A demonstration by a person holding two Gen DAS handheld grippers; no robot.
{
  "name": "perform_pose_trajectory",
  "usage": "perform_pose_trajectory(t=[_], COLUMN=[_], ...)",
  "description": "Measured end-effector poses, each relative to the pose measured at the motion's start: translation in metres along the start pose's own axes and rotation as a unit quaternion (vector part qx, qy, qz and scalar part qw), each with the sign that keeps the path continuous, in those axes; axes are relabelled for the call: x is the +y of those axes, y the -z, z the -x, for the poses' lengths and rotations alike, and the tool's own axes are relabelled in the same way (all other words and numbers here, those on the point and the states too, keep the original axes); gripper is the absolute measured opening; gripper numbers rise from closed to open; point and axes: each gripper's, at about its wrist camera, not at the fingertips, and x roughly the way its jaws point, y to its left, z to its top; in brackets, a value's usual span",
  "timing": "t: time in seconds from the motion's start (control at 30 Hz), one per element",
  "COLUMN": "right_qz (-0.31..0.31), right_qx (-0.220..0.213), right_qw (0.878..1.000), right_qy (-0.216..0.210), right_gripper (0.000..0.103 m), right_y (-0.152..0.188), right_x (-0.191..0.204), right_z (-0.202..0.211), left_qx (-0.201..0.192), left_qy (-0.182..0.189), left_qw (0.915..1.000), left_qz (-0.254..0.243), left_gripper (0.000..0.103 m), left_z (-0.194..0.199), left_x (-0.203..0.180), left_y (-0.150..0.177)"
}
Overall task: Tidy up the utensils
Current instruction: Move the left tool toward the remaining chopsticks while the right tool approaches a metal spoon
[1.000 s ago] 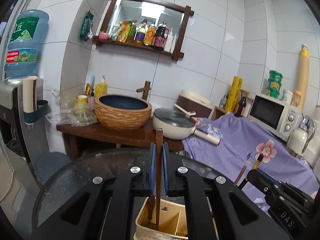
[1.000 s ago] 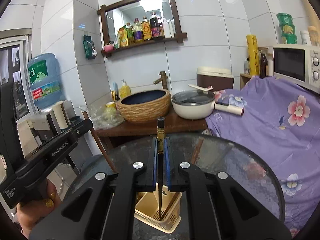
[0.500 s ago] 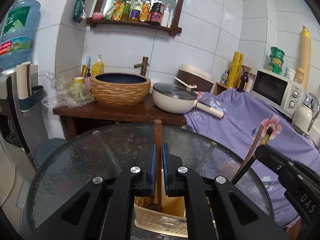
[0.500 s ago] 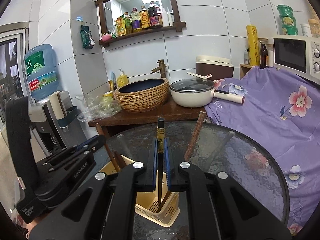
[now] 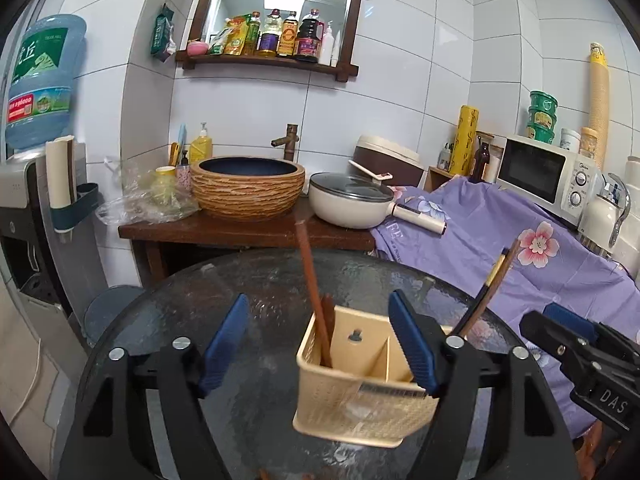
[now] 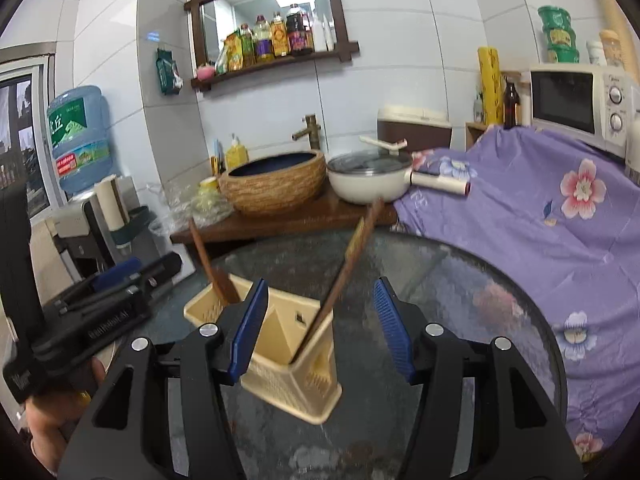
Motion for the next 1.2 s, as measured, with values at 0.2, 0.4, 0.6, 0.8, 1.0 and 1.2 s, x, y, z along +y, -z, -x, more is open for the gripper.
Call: perform_pose_trajectory(t=[0.2,0.4,0.6,0.8,1.0,1.2], right_qz=[0.020,0.028,0.036,0.044,0.033,0.006], right_qx=[0.057,0.108,0.153,0.186,0.229,0.210], right_qw=[0.998,0.993,0.988,0.981,0.970,0.977], right_qy=[0.035,0.041,0.006,-0.040,-0.067,-0.038], right_gripper=[0.056,0.056,0.056,0.054,0.038,0.035], right_y=[0.051,0.106,0.151,0.178,0.197,0.191], right_x=[-0.002,-0.004,0.011,0.028,0.034,0.022], right_z=[0.002,0.004,0.014,0.021,0.014,0.016], left_qx=[0.031,0.076,0.114,0.160,0.191,0.206], left_qy=[-0.029,-0.046,-0.053,-0.048,-0.026,-0.015], left_qw=[0.9991,0.9960,0.9921,0.9858,0.9812,0.9783], left_qz=[-0.003,-0.012,0.004,0.013,0.013,0.012], left_gripper=[0.082,0.083,0.083,0.073,0.055,0.049], left_z=[0.011,0.020,0.030,0.033,0.039,0.041], left_x=[0.017,0.031,0.048,0.060,0.060,0.056], left_y=[0.033,0.078,0.114,0.146,0.166,0.180])
